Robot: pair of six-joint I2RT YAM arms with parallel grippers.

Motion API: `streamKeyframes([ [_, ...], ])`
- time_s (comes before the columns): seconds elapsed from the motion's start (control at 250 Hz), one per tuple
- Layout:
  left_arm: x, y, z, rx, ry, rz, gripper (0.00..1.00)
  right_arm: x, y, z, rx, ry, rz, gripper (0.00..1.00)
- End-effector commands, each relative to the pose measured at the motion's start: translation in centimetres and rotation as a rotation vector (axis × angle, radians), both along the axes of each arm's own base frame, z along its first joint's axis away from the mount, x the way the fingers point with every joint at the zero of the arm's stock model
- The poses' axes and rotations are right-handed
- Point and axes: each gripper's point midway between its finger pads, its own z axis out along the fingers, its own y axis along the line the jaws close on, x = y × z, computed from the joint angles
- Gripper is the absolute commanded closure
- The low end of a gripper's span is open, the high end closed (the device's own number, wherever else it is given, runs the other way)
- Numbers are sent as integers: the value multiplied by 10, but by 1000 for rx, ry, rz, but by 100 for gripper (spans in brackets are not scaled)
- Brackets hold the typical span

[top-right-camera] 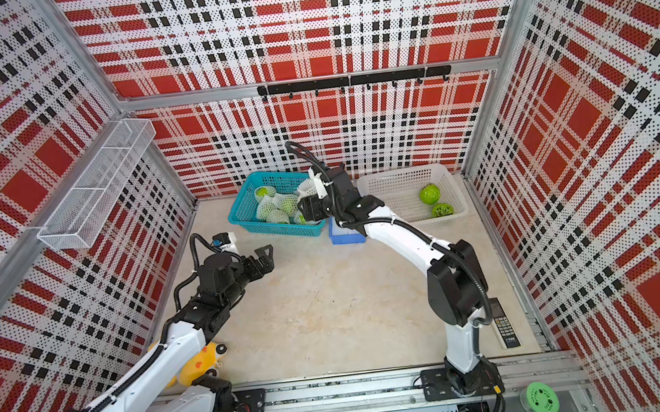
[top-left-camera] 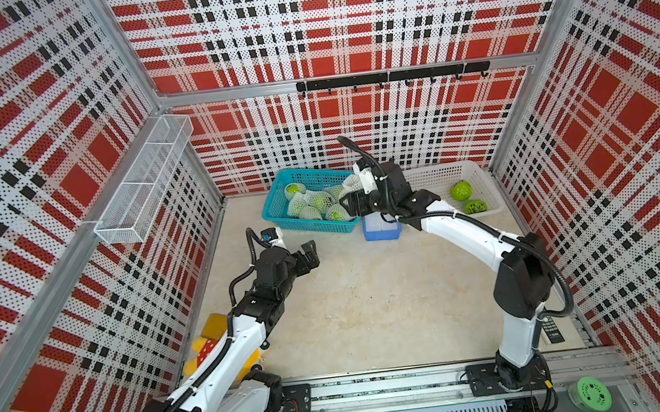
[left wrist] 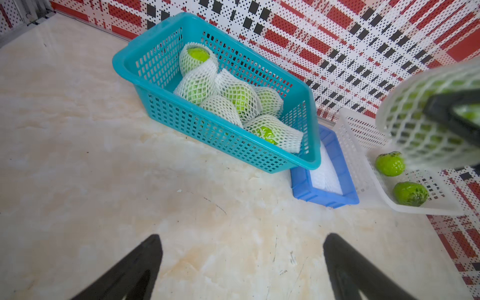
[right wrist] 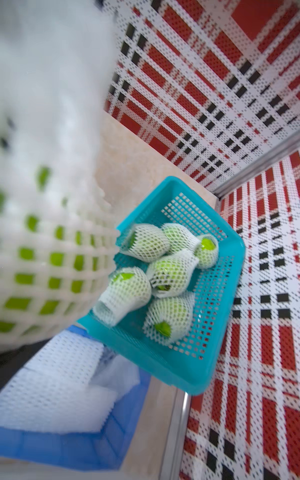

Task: Sleeve custard apples in foam nets
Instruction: Place the custard apple in the basket.

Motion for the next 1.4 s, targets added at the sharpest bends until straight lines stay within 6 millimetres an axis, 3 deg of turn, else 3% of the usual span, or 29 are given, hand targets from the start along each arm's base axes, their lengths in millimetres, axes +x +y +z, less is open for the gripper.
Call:
streamKeyframes([
  [0.0, 10, 5, 5, 31, -6, 20, 1, 28, 3, -49, -45, 85, -2, 26],
  [0.232, 24, 0, -8, 29, 25, 13, 1, 90, 16, -69, -18, 0, 3, 25],
  [0.42, 35, -4, -18, 36, 48, 8, 0, 117, 31, -80, 17, -80, 36, 25],
  [0.568, 42, -7, -20, 32, 54, 4, 1, 125, 41, -77, 53, -126, 60, 24],
  [0.776, 48, 3, -21, 37, 59, 35, 1, 130, 47, -49, 84, -218, 82, 24],
  [1.397, 50, 7, -30, 38, 76, 50, 1, 154, 47, -102, -52, -369, 79, 19],
])
